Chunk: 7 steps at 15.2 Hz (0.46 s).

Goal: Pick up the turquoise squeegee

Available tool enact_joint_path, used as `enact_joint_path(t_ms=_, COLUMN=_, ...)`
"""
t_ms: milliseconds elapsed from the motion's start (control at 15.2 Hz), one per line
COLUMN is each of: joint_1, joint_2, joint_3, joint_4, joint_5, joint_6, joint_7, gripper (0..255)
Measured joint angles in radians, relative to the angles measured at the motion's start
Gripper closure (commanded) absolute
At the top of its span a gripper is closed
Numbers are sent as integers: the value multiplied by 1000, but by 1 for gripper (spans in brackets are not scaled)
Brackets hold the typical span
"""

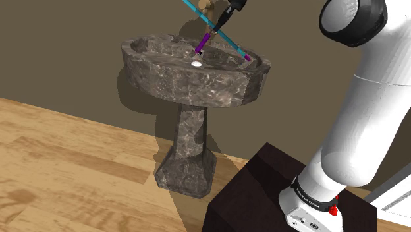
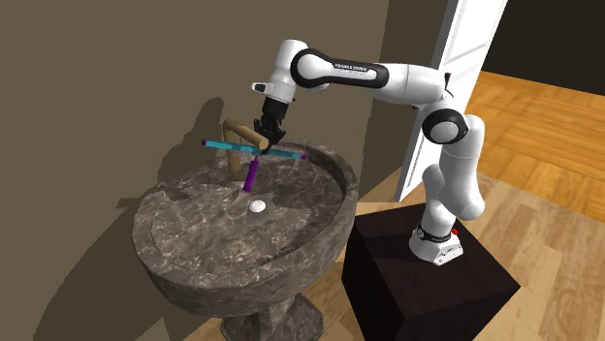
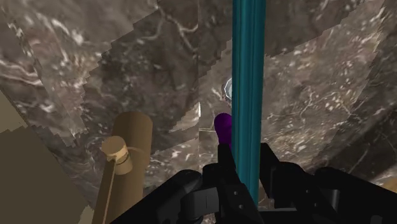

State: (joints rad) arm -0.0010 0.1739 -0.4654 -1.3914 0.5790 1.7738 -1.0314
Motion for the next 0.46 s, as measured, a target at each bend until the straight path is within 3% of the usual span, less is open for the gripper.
enact_joint_path(t_ms=462, joint_1=-23, joint_2=38, joint_3=-6, joint_4=134, joint_5=13, joint_6=-98, joint_7=36, gripper=255)
